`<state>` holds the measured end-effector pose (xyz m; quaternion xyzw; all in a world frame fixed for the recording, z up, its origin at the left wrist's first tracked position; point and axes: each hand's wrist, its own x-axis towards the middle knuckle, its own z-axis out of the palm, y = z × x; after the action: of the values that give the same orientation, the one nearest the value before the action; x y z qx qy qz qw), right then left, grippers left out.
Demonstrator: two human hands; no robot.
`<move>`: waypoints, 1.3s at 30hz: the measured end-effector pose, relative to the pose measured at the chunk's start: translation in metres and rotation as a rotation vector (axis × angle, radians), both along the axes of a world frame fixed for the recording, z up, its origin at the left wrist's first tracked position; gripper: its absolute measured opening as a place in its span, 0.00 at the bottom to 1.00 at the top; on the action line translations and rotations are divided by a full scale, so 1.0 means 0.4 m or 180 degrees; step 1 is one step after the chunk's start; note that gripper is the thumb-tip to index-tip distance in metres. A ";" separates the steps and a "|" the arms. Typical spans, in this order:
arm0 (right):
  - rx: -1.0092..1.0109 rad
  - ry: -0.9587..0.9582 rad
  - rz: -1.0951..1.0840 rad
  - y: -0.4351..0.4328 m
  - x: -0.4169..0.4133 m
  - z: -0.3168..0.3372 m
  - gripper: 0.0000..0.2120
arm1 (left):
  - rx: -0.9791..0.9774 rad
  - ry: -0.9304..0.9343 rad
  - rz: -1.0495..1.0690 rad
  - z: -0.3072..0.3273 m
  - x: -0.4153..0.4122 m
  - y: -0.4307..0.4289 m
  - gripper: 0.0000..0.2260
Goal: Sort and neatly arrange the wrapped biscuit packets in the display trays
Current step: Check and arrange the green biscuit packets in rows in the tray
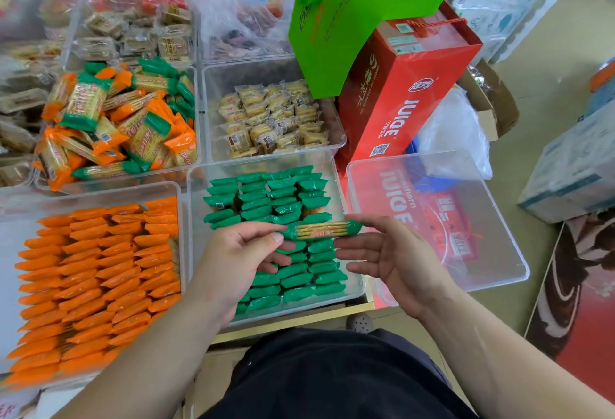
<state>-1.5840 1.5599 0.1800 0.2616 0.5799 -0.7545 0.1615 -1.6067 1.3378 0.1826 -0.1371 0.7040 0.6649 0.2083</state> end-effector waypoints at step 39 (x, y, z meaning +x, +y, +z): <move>0.4988 0.2794 0.3028 0.055 -0.180 -0.285 0.15 | -0.2687 0.1709 -0.1108 -0.296 -0.273 0.117 0.14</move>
<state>-1.6558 1.5818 0.0662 -0.2642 0.9632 -0.0489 0.0008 -1.7158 1.3846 0.0641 0.0851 0.9514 0.2908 0.0547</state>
